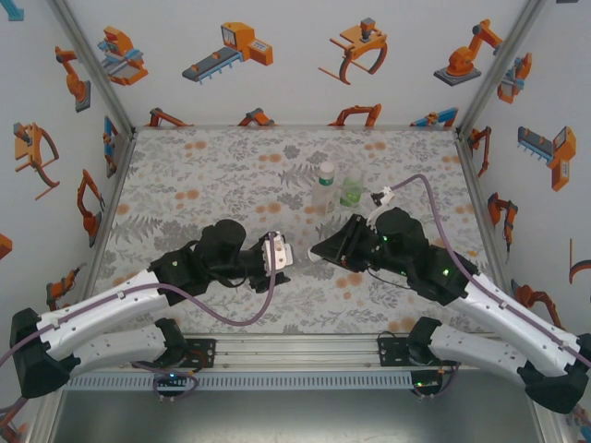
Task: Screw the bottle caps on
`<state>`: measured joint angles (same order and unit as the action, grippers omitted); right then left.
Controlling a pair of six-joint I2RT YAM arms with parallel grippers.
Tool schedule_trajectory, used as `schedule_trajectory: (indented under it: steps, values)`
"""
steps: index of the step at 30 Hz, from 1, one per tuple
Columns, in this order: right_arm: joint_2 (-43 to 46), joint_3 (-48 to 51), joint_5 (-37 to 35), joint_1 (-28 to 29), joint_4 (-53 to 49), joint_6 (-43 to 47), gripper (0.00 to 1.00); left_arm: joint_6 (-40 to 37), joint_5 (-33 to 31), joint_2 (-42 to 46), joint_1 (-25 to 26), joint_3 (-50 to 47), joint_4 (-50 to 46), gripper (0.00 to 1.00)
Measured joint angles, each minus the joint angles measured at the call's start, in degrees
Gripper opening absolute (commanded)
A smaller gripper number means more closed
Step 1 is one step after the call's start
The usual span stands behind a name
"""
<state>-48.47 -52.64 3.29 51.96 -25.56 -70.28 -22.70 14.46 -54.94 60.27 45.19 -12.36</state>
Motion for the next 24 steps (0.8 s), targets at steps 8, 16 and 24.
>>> schedule_trajectory:
  steps: [8, 16, 24]
  values:
    - [1.6, -0.26, -0.55, 0.0, 0.98, 6.03, 0.49, 0.0, 0.81, 0.0, 0.02, 0.0, 1.77, 0.0]
    - [5.51, -1.88, 1.64, -0.02, 3.56, 31.28, 0.64, 0.0, 5.44, 0.0, 0.42, 0.0, 2.91, 0.0]
    - [8.17, -2.27, 17.18, 0.0, 3.93, 61.61, 0.63, -0.09, 9.92, 0.76, 0.42, 0.0, 1.84, 0.0]
